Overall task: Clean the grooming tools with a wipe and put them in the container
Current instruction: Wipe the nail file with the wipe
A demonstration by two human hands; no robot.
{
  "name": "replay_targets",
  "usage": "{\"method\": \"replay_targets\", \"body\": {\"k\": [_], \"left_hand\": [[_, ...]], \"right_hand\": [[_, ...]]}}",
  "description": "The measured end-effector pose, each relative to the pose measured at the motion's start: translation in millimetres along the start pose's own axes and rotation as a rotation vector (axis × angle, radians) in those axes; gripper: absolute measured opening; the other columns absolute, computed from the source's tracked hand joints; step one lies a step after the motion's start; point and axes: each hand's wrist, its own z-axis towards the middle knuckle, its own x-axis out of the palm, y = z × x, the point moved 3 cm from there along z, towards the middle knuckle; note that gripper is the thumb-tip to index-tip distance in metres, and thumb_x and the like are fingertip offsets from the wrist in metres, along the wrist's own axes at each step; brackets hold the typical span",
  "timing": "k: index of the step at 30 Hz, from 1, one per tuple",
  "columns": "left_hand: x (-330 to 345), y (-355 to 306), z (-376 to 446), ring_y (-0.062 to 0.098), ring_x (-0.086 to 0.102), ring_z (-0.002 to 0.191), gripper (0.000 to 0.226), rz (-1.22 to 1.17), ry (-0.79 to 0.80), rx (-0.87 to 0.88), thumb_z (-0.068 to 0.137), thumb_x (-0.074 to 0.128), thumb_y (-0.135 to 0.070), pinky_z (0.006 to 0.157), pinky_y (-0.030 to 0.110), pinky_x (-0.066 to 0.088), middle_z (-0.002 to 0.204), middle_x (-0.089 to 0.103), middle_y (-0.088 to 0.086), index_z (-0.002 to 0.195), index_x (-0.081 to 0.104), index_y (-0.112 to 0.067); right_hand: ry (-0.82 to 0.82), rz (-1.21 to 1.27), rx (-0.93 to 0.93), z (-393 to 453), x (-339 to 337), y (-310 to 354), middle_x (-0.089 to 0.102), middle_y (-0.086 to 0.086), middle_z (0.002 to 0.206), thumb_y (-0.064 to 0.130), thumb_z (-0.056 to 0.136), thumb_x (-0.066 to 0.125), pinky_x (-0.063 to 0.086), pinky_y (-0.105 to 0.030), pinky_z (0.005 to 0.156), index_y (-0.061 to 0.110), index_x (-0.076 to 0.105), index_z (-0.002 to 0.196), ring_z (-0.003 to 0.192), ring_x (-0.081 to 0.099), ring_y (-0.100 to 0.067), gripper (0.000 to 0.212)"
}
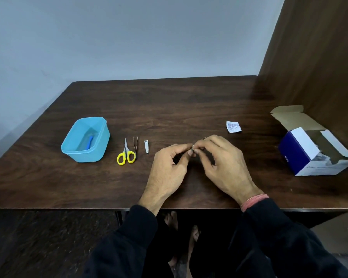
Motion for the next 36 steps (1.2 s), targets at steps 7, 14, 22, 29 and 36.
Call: {"method": "replay_targets", "body": {"k": [7, 14, 22, 29, 36], "left_hand": [[0.1, -0.9, -0.7, -0.002, 0.073, 0.119, 0.025, 0.000, 0.009, 0.001, 0.109, 0.071, -0.016, 0.102, 0.029, 0.058, 0.113, 0.081, -0.023, 0.120, 0.087, -0.032], [1.8, -0.5, -0.1, 0.001, 0.073, 0.118, 0.025, 0.014, 0.033, -0.012, 0.110, 0.070, -0.021, 0.107, 0.045, 0.059, 0.111, 0.081, -0.023, 0.124, 0.085, -0.035], [-1.6, 0.2, 0.0, 0.005, 0.068, 0.135, 0.035, 0.024, 0.150, -0.018, 0.107, 0.063, -0.017, 0.122, 0.053, 0.049, 0.131, 0.078, -0.023, 0.127, 0.081, -0.041], [-3.3, -4.6, -1.5, 0.015, 0.079, 0.108, 0.041, -0.028, 0.080, -0.087, 0.107, 0.073, -0.010, 0.112, 0.032, 0.053, 0.109, 0.085, -0.021, 0.141, 0.068, -0.031], [-4.9, -11.9, -4.3, 0.044, 0.076, 0.100, 0.046, -0.019, 0.102, -0.142, 0.108, 0.072, -0.013, 0.105, 0.052, 0.057, 0.108, 0.084, -0.024, 0.143, 0.061, -0.039]], "right_hand": [[-0.023, 0.003, 0.028, 0.7, -0.3, -2.2, 0.071, 0.010, 0.109, 0.017, 0.103, 0.075, 0.061, -0.039, 0.079, 0.021, 0.076, 0.112, 0.100, 0.068, -0.013, 0.010], [-0.076, 0.007, 0.118, 2.4, -2.0, -7.7, 0.071, 0.012, 0.107, 0.017, 0.102, 0.077, 0.060, -0.037, 0.074, 0.023, 0.077, 0.112, 0.092, 0.065, -0.010, 0.011], [-0.106, 0.003, 0.169, 2.3, -0.5, -10.8, 0.071, 0.013, 0.107, 0.015, 0.100, 0.078, 0.056, -0.031, 0.072, 0.024, 0.077, 0.111, 0.086, 0.049, 0.002, 0.014], [-0.147, 0.016, 0.168, 2.0, 0.0, -13.6, 0.072, 0.014, 0.107, 0.015, 0.101, 0.079, 0.054, -0.027, 0.074, 0.024, 0.080, 0.113, 0.083, 0.049, 0.005, 0.014], [-0.181, 0.013, 0.173, -0.1, 0.3, -18.4, 0.074, 0.008, 0.107, 0.013, 0.100, 0.082, 0.052, -0.023, 0.076, 0.020, 0.085, 0.119, 0.081, 0.048, 0.005, 0.020]]}}
